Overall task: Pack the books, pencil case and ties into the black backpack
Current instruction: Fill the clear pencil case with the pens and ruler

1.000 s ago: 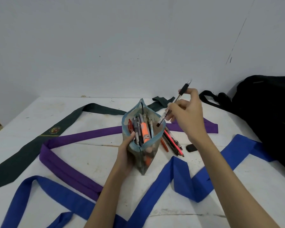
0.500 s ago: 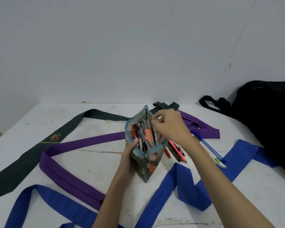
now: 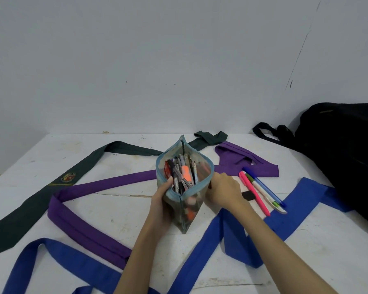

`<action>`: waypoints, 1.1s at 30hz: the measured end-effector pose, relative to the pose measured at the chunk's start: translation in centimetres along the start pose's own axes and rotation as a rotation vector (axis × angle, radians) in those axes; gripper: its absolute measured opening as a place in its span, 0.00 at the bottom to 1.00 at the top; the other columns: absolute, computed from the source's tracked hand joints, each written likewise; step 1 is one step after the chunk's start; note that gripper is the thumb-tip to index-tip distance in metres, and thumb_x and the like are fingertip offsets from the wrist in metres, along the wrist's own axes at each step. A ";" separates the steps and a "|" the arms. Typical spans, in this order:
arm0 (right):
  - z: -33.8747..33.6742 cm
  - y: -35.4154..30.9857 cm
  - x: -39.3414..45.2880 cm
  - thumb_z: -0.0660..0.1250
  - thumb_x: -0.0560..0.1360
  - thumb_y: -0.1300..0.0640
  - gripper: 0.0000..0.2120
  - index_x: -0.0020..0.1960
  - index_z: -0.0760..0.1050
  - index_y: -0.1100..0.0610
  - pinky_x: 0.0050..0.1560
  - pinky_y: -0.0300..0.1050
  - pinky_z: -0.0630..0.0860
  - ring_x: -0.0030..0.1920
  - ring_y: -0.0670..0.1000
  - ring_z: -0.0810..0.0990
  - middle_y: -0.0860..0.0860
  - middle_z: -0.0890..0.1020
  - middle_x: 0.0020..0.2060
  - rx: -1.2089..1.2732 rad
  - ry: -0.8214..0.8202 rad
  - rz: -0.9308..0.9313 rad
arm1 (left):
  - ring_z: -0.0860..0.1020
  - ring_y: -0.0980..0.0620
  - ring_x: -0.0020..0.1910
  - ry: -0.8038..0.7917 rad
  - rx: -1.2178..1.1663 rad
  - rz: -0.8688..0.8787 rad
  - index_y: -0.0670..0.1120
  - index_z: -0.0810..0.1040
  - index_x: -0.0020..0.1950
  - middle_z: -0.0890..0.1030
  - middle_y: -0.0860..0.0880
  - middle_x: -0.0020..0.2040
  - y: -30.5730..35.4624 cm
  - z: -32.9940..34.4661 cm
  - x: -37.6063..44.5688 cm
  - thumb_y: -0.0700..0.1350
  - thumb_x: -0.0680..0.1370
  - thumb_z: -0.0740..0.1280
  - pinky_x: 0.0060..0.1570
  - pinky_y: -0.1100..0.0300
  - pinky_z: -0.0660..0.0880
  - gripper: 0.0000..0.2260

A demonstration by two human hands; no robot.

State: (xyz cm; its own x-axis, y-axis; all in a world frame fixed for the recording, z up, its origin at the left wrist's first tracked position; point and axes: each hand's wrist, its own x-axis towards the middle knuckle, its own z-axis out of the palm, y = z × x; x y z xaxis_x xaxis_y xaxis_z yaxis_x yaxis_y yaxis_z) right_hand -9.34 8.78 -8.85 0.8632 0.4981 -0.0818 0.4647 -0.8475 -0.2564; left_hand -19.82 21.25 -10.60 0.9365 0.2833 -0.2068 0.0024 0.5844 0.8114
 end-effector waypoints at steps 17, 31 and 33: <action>-11.3 -1.8 -2.2 0.61 0.80 0.57 0.12 0.39 0.72 0.58 0.29 0.37 0.74 0.27 0.47 0.75 0.55 0.77 0.30 1.159 0.856 -0.149 | 0.82 0.49 0.46 -0.035 0.030 0.003 0.44 0.72 0.67 0.84 0.45 0.49 -0.2 -0.2 0.0 0.54 0.68 0.64 0.45 0.56 0.77 0.29; -6.6 -3.1 -0.7 0.65 0.74 0.41 0.16 0.53 0.72 0.52 0.36 0.41 0.65 0.46 0.48 0.72 0.45 0.73 0.44 0.249 0.498 -0.020 | 0.83 0.50 0.41 -0.034 0.013 0.034 0.44 0.76 0.56 0.84 0.45 0.43 -0.6 -0.8 0.5 0.52 0.66 0.67 0.40 0.58 0.79 0.22; -7.0 -1.8 -0.7 0.65 0.75 0.45 0.16 0.56 0.71 0.54 0.38 0.42 0.67 0.41 0.48 0.73 0.46 0.74 0.42 0.306 0.298 0.011 | 0.83 0.49 0.43 -0.050 0.047 0.064 0.42 0.74 0.61 0.84 0.44 0.46 -0.4 -0.5 0.5 0.55 0.65 0.71 0.40 0.58 0.79 0.28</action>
State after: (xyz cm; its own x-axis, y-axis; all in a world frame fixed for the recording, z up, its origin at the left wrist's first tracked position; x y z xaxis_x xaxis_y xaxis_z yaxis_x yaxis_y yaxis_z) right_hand -9.40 8.65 -1.64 0.9079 0.3768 0.1839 0.4140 -0.7365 -0.5349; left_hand -19.47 21.54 -11.26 0.9516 0.2798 -0.1273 -0.0425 0.5299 0.8470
